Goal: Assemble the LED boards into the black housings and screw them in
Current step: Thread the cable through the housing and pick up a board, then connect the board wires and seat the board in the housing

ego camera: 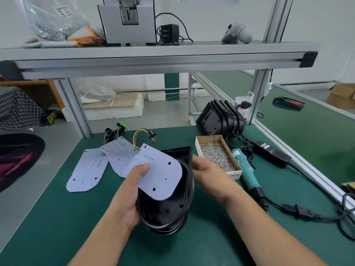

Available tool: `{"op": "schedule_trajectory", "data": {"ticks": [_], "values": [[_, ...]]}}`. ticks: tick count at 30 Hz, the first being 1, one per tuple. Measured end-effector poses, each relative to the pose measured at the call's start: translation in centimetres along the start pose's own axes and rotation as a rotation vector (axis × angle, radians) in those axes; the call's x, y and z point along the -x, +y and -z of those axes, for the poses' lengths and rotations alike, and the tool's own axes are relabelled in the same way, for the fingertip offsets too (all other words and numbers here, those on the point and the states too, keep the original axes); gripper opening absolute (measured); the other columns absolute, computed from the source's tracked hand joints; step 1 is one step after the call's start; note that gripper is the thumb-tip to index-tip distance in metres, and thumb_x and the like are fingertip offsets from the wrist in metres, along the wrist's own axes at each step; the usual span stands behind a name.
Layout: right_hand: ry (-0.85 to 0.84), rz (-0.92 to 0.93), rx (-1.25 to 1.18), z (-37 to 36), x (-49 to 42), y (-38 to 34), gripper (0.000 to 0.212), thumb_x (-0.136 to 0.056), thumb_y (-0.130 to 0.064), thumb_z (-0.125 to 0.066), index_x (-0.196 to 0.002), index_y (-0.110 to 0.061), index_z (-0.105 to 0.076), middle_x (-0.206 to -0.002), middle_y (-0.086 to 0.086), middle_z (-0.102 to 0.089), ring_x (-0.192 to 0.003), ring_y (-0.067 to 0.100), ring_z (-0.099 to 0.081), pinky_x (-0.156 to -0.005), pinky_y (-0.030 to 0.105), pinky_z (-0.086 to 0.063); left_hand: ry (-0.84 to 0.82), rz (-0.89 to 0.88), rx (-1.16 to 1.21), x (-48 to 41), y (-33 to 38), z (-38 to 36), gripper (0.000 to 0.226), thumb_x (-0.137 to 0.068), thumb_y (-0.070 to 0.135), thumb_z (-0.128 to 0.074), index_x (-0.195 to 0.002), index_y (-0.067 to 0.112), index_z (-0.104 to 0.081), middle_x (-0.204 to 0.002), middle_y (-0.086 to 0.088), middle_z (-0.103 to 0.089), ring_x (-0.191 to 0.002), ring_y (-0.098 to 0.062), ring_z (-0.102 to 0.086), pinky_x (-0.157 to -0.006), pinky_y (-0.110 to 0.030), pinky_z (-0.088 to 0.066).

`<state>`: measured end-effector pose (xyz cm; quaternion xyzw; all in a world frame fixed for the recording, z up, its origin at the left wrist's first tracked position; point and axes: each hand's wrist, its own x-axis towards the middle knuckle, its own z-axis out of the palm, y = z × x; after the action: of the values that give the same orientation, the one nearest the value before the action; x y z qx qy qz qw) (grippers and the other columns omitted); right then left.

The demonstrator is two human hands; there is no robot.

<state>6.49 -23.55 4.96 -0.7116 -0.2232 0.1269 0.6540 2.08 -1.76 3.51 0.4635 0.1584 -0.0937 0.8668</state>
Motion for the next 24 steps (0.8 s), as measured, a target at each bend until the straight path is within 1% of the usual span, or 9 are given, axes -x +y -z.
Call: {"op": "schedule_trajectory", "data": {"ticks": [3,7,10,14,17,19,20,22,24], "values": [[0.017,-0.022,0.161,-1.2,0.6,-0.5,0.035,-0.1,0.0,-0.062,-0.115,-0.027,-0.077,-0.115,-0.011,-0.079,-0.11,0.003,-0.072,-0.089,0.021,-0.057,-0.026,0.012,-0.008,0.2,-0.3,-0.1,0.06,-0.072,0.043,-0.085,-0.123,0.013,-0.078,-0.128,-0.021,-0.074,-0.105,-0.04,-0.075,-0.085,-0.05,-0.06],[0.07,-0.01,0.471,-0.9,0.2,-0.9,0.016,-0.101,-0.011,-0.059,-0.101,-0.013,-0.075,-0.099,0.004,-0.08,-0.097,0.024,-0.075,-0.084,0.042,-0.061,-0.047,-0.024,0.041,0.9,-0.3,-0.7,0.057,-0.08,0.037,-0.081,-0.128,0.007,-0.075,-0.123,-0.024,-0.075,-0.097,-0.039,-0.077,-0.076,-0.049,-0.063],[0.307,-0.025,0.601,0.2,-0.3,-1.0,0.021,-0.101,-0.023,-0.056,-0.085,-0.013,-0.064,-0.072,0.012,-0.07,-0.062,0.025,-0.066,-0.06,0.038,-0.053,0.033,-0.148,0.094,1.1,0.4,-0.6,0.046,-0.083,0.036,-0.076,-0.122,0.01,-0.075,-0.12,-0.02,-0.077,-0.097,-0.037,-0.077,-0.084,-0.051,-0.063],[0.622,0.039,0.34,3.6,-0.1,-1.7,0.018,-0.088,-0.029,-0.062,-0.08,-0.013,-0.066,-0.056,0.01,-0.058,-0.045,0.014,-0.049,-0.045,0.027,-0.04,0.032,-0.221,0.134,1.5,1.0,-0.3,0.041,-0.07,0.031,-0.082,-0.106,0.013,-0.08,-0.11,-0.017,-0.078,-0.091,-0.036,-0.077,-0.076,-0.051,-0.063],[0.752,0.01,-0.015,5.3,0.0,-1.2,0.018,-0.085,-0.025,-0.07,-0.075,-0.009,-0.068,-0.054,0.007,-0.051,-0.049,0.017,-0.042,-0.046,0.025,-0.033,-0.01,-0.198,0.094,1.5,0.4,-0.7,0.067,-0.061,0.033,-0.085,-0.122,0.005,-0.076,-0.126,-0.024,-0.073,-0.106,-0.04,-0.073,-0.092,-0.06,-0.06],[0.792,0.022,-0.332,5.3,-0.3,-0.8,0.022,-0.091,-0.017,-0.073,-0.071,-0.017,-0.064,-0.058,0.004,-0.052,-0.05,0.015,-0.044,-0.044,0.023,-0.034,-0.042,-0.196,0.058,1.3,-0.2,-1.2,0.057,-0.061,0.032,-0.085,-0.114,0.011,-0.079,-0.126,-0.024,-0.073,-0.107,-0.039,-0.073,-0.096,-0.061,-0.058],[0.791,0.052,-0.495,5.0,-0.5,-0.8,0.022,-0.094,-0.016,-0.074,-0.075,-0.017,-0.063,-0.063,0.002,-0.055,-0.053,0.013,-0.048,-0.045,0.021,-0.038,-0.062,-0.187,0.048,1.2,-0.5,-1.5,0.045,-0.063,0.031,-0.084,-0.106,0.015,-0.082,-0.12,-0.022,-0.076,-0.103,-0.036,-0.075,-0.09,-0.058,-0.062],[0.729,0.139,-0.718,4.2,-1.0,-0.6,0.016,-0.096,-0.022,-0.073,-0.091,-0.011,-0.063,-0.079,0.005,-0.066,-0.068,0.013,-0.062,-0.064,0.023,-0.055,-0.078,-0.163,0.024,1.0,-1.1,-1.8,0.023,-0.072,0.03,-0.079,-0.092,0.02,-0.084,-0.109,-0.016,-0.079,-0.094,-0.032,-0.078,-0.073,-0.048,-0.064],[0.587,0.175,-0.77,2.6,-1.3,-0.3,0.023,-0.1,-0.023,-0.067,-0.111,-0.003,-0.063,-0.105,0.017,-0.071,-0.092,0.023,-0.071,-0.094,0.039,-0.057,-0.061,-0.169,-0.018,0.8,-1.4,-1.8,0.021,-0.079,0.032,-0.073,-0.093,0.023,-0.085,-0.11,-0.015,-0.079,-0.094,-0.031,-0.078,-0.07,-0.043,-0.063]]}}
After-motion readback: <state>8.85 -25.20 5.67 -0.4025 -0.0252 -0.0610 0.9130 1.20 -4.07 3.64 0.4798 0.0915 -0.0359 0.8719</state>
